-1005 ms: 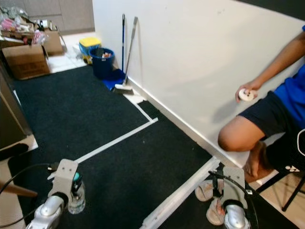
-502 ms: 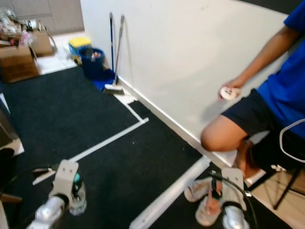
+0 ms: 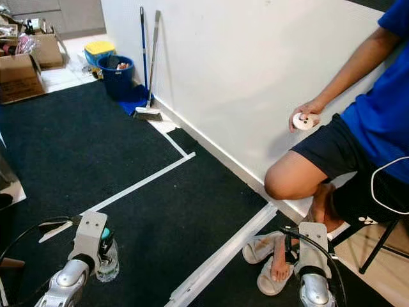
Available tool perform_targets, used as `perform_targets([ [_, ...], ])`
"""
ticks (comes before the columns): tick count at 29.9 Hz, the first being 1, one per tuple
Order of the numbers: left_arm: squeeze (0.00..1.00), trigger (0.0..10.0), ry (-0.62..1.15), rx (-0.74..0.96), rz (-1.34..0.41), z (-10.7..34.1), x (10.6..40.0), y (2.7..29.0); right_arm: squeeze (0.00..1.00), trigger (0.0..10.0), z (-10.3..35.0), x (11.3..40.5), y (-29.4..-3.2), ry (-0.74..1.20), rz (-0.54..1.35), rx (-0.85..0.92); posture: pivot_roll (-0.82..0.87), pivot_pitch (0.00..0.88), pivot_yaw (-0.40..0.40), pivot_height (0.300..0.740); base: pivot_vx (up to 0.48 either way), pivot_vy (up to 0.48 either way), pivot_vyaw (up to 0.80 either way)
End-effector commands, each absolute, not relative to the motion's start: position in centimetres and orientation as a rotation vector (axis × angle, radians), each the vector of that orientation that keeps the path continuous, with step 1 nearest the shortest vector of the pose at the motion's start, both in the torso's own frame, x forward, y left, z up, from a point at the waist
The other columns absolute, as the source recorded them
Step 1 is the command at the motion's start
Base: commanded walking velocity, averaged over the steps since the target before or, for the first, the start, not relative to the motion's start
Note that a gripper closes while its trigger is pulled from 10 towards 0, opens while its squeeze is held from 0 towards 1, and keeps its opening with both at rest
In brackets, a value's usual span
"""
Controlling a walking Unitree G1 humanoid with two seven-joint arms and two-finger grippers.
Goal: Restocking fridge
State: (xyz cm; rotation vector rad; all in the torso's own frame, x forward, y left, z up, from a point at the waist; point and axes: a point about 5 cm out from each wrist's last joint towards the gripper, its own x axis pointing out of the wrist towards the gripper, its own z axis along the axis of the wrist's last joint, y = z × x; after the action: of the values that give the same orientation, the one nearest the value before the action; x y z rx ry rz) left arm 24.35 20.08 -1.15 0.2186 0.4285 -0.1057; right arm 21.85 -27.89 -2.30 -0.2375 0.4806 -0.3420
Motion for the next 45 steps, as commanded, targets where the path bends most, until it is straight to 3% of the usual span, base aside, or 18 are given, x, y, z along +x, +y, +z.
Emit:
perform_targets([
  [1,0.00,10.0,0.416,0.222,-0.130,-1.1,24.4,19.6,0.00,10.0,-2.5,21.6,-27.9,0.494,-0.345,-0.232,0.01,0.000,-0.090,0.740,0.352,0.000,0.00],
  [25,0.00,10.0,0.418,0.223,-0.134,-1.3,24.2,19.5,0.00,10.0,-2.4,21.9,-27.8,0.494,-0.310,-0.258,0.02,0.000,-0.098,0.740,0.391,0.000,0.00],
  [45,0.00,10.0,0.415,0.230,-0.136,-1.2,24.5,19.9,0.00,10.0,-2.9,22.1,-26.2,0.504,-0.251,-0.256,0.02,0.000,-0.082,0.740,0.393,0.000,0.00],
])
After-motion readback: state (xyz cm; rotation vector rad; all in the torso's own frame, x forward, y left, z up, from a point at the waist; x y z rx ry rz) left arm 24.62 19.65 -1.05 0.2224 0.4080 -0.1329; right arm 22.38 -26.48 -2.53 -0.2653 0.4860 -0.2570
